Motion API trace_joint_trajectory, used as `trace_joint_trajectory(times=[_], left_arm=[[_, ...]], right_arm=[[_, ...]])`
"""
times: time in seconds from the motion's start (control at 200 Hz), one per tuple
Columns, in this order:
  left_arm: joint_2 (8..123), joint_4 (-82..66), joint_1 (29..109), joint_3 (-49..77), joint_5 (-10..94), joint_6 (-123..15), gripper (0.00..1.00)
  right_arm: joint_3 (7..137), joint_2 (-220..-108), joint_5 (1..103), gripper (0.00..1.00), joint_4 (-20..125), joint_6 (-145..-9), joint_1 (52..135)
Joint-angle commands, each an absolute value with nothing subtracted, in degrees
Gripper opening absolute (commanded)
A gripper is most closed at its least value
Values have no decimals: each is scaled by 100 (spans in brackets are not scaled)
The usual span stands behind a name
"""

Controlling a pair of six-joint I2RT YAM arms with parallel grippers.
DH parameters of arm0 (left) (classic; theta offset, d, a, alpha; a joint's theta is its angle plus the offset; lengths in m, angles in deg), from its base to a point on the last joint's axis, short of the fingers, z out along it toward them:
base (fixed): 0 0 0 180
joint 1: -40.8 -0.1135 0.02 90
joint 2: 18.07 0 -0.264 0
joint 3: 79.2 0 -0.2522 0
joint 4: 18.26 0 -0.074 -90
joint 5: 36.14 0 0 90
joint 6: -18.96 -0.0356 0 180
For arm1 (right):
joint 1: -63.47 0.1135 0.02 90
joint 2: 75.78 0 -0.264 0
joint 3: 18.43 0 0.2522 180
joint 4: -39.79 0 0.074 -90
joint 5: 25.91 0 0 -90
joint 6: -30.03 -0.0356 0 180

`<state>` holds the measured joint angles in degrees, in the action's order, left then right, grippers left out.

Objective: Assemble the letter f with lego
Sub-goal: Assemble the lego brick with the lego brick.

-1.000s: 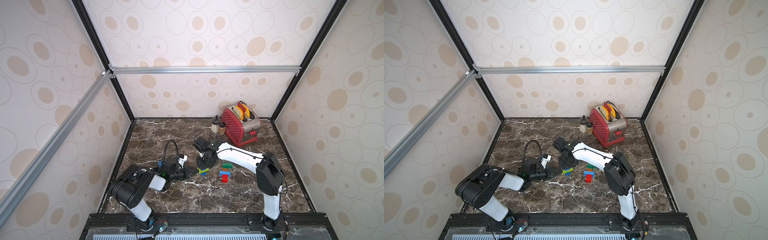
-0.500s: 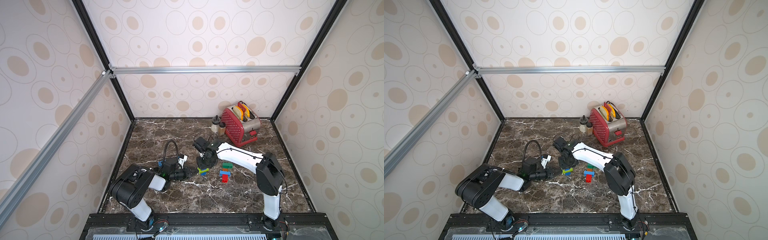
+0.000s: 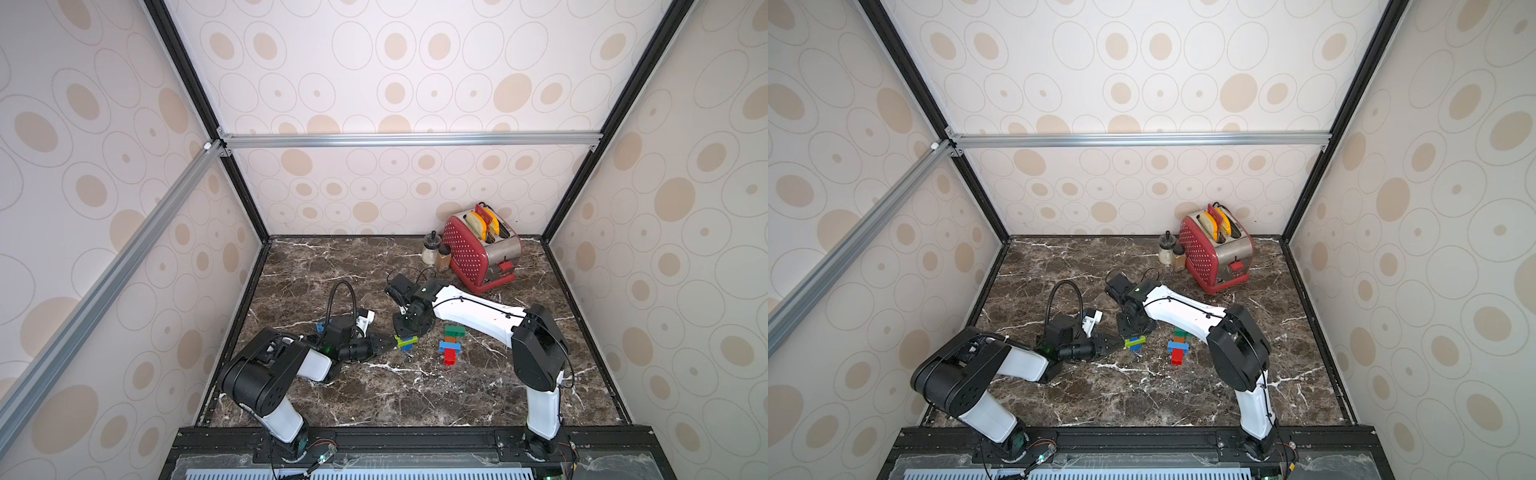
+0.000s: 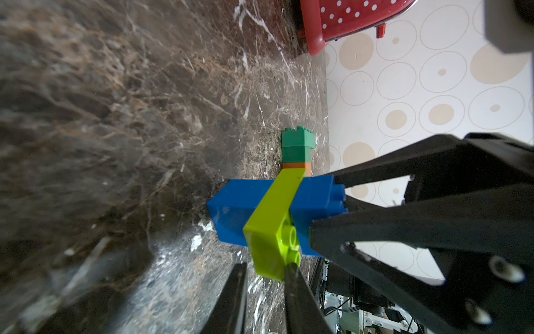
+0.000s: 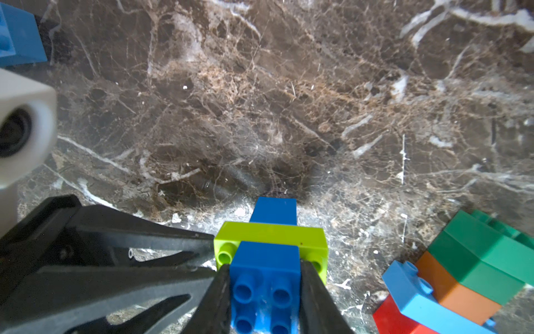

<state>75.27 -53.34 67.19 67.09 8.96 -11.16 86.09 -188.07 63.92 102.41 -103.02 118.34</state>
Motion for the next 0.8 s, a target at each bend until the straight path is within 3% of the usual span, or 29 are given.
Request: trace_joint_trajectory(times=[0.0, 0.416, 0.796], left_arm=[[7582, -5512, 6758, 6726, 886, -1039, 25], [7584, -5530, 6756, 6719, 877, -1039, 25], [7628, -5521, 6761, 6691, 886, -1048, 25]], right_arm=[[8635, -19017, 6607, 37, 10642, -10262, 11867], [8970, -18999, 6666, 47, 10773, -10040, 11878], [9092, -19048, 6585, 49, 10803, -9970, 11879]])
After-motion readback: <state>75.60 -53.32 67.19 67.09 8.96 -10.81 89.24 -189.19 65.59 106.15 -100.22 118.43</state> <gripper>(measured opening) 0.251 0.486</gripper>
